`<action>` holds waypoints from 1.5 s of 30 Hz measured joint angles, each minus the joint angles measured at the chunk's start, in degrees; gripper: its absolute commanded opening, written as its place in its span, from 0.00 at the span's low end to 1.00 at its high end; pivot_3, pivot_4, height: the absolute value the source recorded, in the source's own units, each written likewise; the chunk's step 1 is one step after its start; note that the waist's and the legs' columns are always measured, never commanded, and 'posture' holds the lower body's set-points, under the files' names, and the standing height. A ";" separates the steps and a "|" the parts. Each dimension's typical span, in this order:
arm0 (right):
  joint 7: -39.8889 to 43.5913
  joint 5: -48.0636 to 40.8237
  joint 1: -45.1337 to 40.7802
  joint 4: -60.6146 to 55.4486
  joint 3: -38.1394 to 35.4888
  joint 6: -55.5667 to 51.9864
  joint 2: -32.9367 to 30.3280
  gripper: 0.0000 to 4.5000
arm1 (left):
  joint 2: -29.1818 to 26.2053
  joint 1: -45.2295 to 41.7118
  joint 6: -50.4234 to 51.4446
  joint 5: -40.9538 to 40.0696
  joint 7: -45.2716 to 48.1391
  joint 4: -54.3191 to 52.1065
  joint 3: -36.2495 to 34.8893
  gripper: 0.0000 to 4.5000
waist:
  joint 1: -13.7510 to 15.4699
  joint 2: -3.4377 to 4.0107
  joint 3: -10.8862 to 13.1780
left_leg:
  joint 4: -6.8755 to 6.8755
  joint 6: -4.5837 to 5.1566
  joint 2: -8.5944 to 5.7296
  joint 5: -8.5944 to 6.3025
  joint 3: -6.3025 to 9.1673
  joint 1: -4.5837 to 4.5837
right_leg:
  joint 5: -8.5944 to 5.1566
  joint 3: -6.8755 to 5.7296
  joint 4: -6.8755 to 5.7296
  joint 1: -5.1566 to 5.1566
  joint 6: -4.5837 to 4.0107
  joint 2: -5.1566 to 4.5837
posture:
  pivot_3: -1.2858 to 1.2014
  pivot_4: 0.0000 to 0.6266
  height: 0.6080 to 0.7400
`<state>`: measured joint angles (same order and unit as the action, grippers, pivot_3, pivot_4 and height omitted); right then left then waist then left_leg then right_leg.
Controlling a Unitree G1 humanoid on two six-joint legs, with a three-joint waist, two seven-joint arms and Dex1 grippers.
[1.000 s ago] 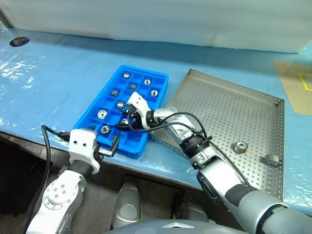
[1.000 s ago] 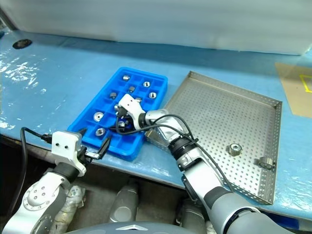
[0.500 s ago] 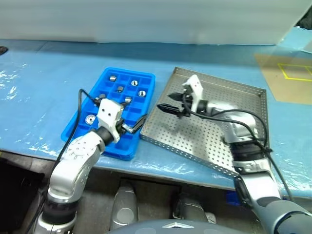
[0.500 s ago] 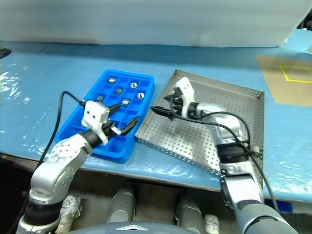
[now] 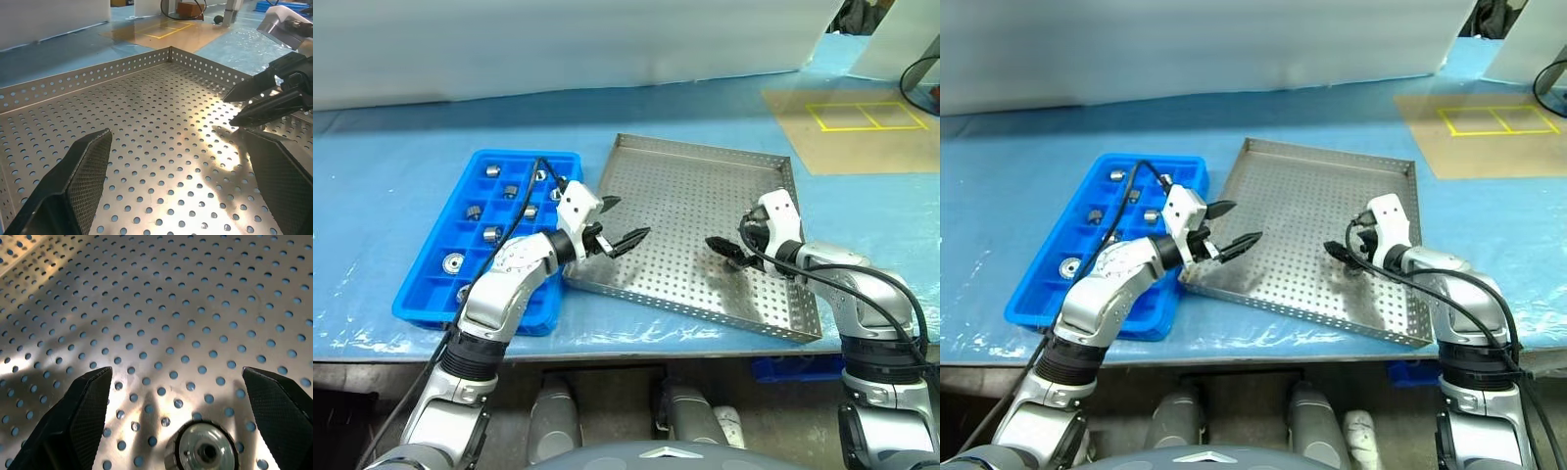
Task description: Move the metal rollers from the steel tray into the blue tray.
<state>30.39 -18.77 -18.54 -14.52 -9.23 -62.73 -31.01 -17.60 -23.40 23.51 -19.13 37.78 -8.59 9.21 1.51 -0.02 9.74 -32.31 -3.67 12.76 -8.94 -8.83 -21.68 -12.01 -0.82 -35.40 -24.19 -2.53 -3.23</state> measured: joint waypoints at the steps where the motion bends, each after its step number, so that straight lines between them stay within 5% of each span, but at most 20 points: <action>1: -0.20 -0.19 1.20 -0.67 -0.05 -0.53 -0.76 0.97 | 0.04 -0.36 -0.33 0.13 0.55 0.73 0.09 1.00 | -0.10 0.00 0.00 | -0.01 0.03 -0.01 -0.01 0.00 0.00 | 0.00 0.00 0.01 0.02 0.00 -0.01 | 0.41 0.24 1.00; 6: -0.62 -0.15 5.41 -1.32 0.04 -0.84 -2.41 0.93 | 0.13 -0.58 -0.98 0.42 1.60 1.59 0.11 1.00 | -0.41 0.00 0.00 | -0.02 0.11 0.00 -0.07 -0.03 0.02 | 0.00 0.02 0.12 0.08 0.00 -0.01 | 0.41 0.24 1.00; 14: -2.93 0.43 5.56 1.12 0.83 5.02 0.21 0.37 | 0.40 -0.57 -1.02 0.87 1.84 1.64 0.23 1.00 | -0.73 0.01 0.00 | -0.02 0.12 0.00 -0.07 -0.07 0.05 | 0.00 0.03 0.13 0.09 0.01 -0.01 | 0.42 0.24 1.00; 26: -1.23 0.49 -3.23 3.44 5.32 11.41 3.54 0.36 | -1.46 4.24 0.81 1.19 -0.98 -3.62 -1.64 1.00 | -0.65 0.01 0.00 | 0.02 0.20 0.03 -0.12 -0.09 0.04 | 0.00 0.01 0.19 0.08 0.00 -0.01 | 0.48 0.24 1.00; 45: 9.60 2.88 -28.17 27.88 21.90 25.43 22.62 0.36 | -1.63 25.86 9.58 1.62 -18.25 -26.96 -8.07 1.00 | 4.82 0.01 0.02 | 0.15 0.21 0.07 -0.14 0.21 -0.37 | -0.02 -0.46 0.43 -0.04 -0.04 -0.12 | 0.65 0.24 1.00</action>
<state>39.98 -15.90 -46.71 13.36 12.68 -37.30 -8.40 -19.24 2.46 33.09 -17.51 19.53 -35.55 1.14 6.32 0.00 9.76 -32.16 -3.46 12.83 -9.09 -8.62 -22.05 -12.03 -1.28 -34.97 -24.23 -2.57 -3.35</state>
